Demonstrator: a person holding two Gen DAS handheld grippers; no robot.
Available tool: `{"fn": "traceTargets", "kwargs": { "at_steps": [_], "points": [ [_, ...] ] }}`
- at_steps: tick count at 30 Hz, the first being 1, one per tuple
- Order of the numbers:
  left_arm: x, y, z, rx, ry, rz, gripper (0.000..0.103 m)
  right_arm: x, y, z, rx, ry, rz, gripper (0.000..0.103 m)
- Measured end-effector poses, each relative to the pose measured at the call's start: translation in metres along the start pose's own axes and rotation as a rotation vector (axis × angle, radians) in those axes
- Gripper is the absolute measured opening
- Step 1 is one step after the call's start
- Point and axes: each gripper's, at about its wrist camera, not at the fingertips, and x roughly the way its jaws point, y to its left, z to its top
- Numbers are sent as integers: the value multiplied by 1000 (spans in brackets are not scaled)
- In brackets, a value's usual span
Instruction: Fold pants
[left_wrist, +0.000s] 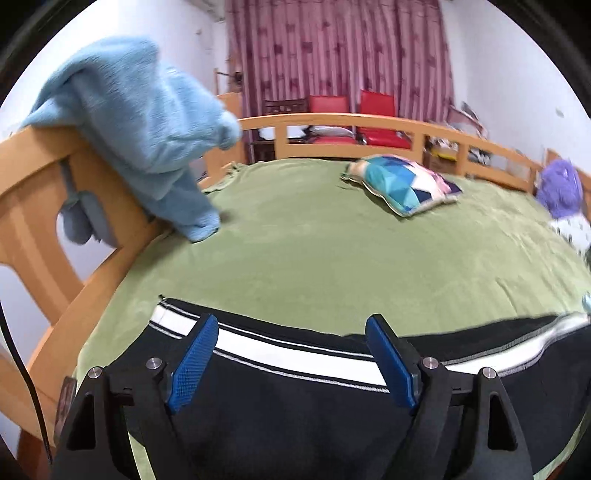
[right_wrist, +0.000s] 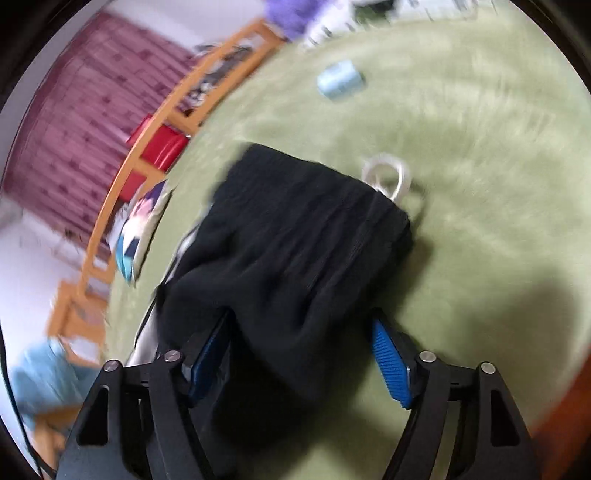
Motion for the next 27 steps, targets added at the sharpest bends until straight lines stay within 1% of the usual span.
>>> {"fn": "traceTargets", "kwargs": {
  "at_steps": [1, 2, 3, 4, 5, 6, 7, 8, 9, 10, 11, 12, 13, 14, 15, 16, 18, 19, 20, 21, 23, 25, 27],
  "points": [
    [1, -6, 0, 11, 6, -1, 81, 4, 7, 6, -5, -17, -12, 76],
    [2, -11, -1, 18, 13, -9, 81, 9, 21, 15, -31, -12, -46, 70],
    [3, -16, -1, 18, 17, -24, 81, 8, 34, 23, -62, -8, -41, 44],
    [3, -20, -1, 16, 15, -33, 81, -7, 54, 36, -115, -33, 39, 38],
    [4, -25, -1, 20, 9, -36, 81, -31, 73, 47, -179, -94, 114, 37],
    [4, -30, -1, 30, 11, -30, 81, -59, 91, 55, -262, -165, 170, 35],
    [4, -33, -2, 38, 16, -27, 81, -83, 98, 58, -311, -250, 190, 35],
    [4, -37, -3, 48, 22, -35, 81, -93, 98, 61, -328, -298, 148, 35],
    [3, -39, -3, 49, 24, -45, 81, -93, 94, 64, -325, -307, 95, 37],
    [3, -40, -4, 49, 25, -54, 81, -82, 80, 69, -314, -275, -3, 40],
    [2, -41, -4, 50, 25, -59, 81, -68, 70, 71, -311, -231, -66, 50],
    [0, -42, -4, 52, 19, -64, 81, -42, 49, 72, -288, -124, -176, 58],
    [-1, -43, -4, 55, 13, -58, 81, -25, 33, 68, -262, -44, -256, 54],
    [-3, -44, -4, 60, 7, -46, 81, -17, 23, 63, -253, 0, -296, 52],
    [-5, -44, -5, 64, -2, -45, 81, -13, 15, 56, -262, 29, -309, 51],
    [-7, -44, -6, 64, -10, -47, 81, -17, 12, 46, -284, 21, -289, 52],
    [-8, -40, -8, 58, -12, -46, 81, -29, 18, 35, -312, -11, -323, 52],
    [-7, -38, -7, 56, -9, -49, 81, -37, 29, 28, -342, -35, -350, 52],
    [-7, -35, -8, 50, -5, -56, 81, -45, 33, 28, -360, -50, -361, 52],
    [-7, -32, -9, 44, -2, -57, 81, -51, 50, 22, -402, -77, -371, 52],
    [-5, -26, -9, 33, 1, -64, 81, -57, 80, 16, -474, -111, -355, 54],
    [-1, -17, -10, 14, 8, -69, 81, -52, 119, -5, -572, -117, -299, 60],
    [3, -9, -11, -7, 17, -76, 81, -37, 151, -24, -659, -103, -245, 60]
  ]
}}
